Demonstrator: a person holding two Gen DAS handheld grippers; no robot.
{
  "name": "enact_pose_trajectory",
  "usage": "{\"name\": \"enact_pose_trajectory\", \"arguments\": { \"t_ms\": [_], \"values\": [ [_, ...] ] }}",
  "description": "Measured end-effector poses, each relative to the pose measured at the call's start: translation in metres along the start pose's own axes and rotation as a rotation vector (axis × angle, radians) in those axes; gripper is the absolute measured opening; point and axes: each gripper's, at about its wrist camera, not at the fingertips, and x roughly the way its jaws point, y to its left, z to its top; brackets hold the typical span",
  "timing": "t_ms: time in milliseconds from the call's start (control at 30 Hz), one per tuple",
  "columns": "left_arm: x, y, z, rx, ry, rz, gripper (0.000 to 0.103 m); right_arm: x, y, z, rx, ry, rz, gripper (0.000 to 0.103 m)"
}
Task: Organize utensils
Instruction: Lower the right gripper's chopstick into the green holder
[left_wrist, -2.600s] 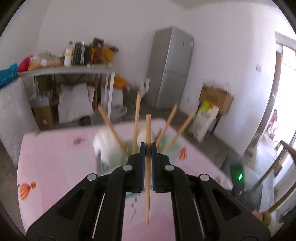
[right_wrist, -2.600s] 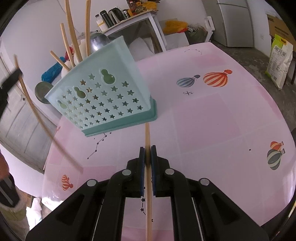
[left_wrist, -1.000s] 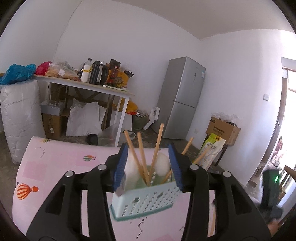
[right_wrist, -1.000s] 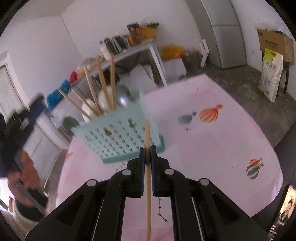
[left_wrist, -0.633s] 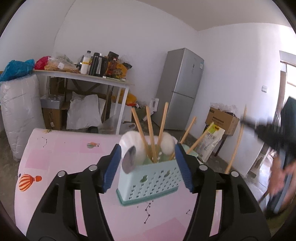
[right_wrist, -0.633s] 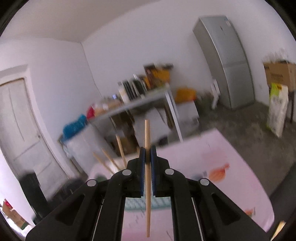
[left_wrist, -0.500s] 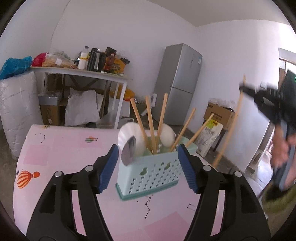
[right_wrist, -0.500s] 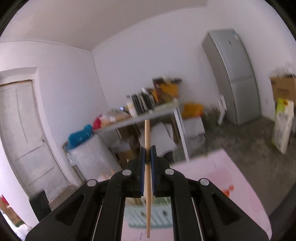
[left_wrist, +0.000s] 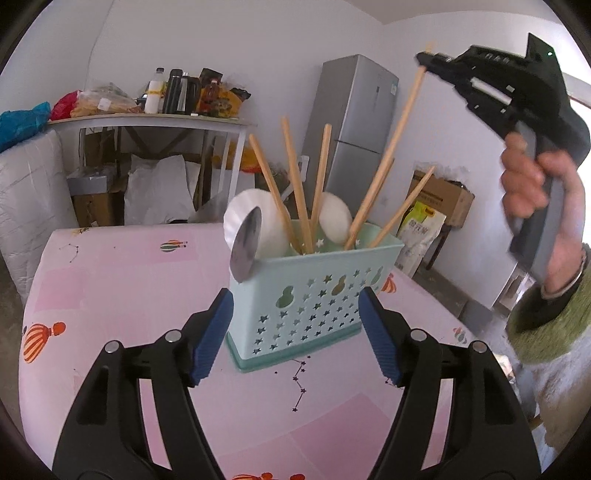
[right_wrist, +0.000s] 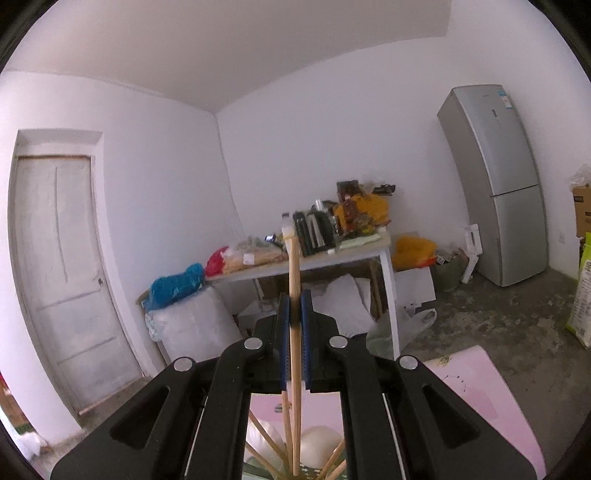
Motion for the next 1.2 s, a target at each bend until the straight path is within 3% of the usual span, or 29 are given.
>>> {"name": "enact_pose_trajectory", "arguments": {
  "t_ms": [167, 267, 300, 367, 433, 700, 867, 1033, 1133, 1200],
  "values": [
    [0.008, 0.002, -0.002, 0.013, 0.022, 0.019, 0.069, 0.020, -0.008, -0.048, -0.040, 0.134, -0.019, 0.007],
    [0.012, 0.002, -0.003, 0.024, 0.038, 0.023, 0.070, 0.010, -0.017, -0.057, -0.013, 0.142, 0.002, 0.008],
    [0.013, 0.002, -0.004, 0.026, 0.042, 0.023, 0.071, 0.004, -0.021, -0.058, 0.001, 0.144, 0.013, 0.011],
    [0.017, 0.003, -0.005, 0.024, 0.056, 0.023, 0.072, -0.004, -0.029, -0.058, 0.028, 0.148, 0.024, 0.035],
    [0.019, 0.003, -0.007, 0.015, 0.065, 0.022, 0.072, -0.014, -0.035, -0.056, 0.050, 0.139, 0.036, 0.043],
    [0.030, -0.004, -0.010, 0.037, 0.094, 0.026, 0.074, -0.062, -0.080, -0.062, 0.211, 0.094, 0.052, 0.048],
    [0.037, -0.011, -0.013, 0.050, 0.113, 0.026, 0.074, -0.050, -0.089, -0.057, 0.270, 0.110, 0.077, 0.048],
    [0.044, -0.013, -0.015, 0.053, 0.126, 0.035, 0.075, 0.009, -0.071, -0.033, 0.246, 0.192, 0.101, 0.048],
    [0.045, -0.012, -0.013, 0.055, 0.129, 0.045, 0.076, 0.030, -0.052, -0.024, 0.182, 0.230, 0.105, 0.010],
    [0.045, -0.011, -0.012, 0.051, 0.128, 0.048, 0.076, 0.032, -0.040, -0.019, 0.139, 0.223, 0.118, 0.007]
  ]
}}
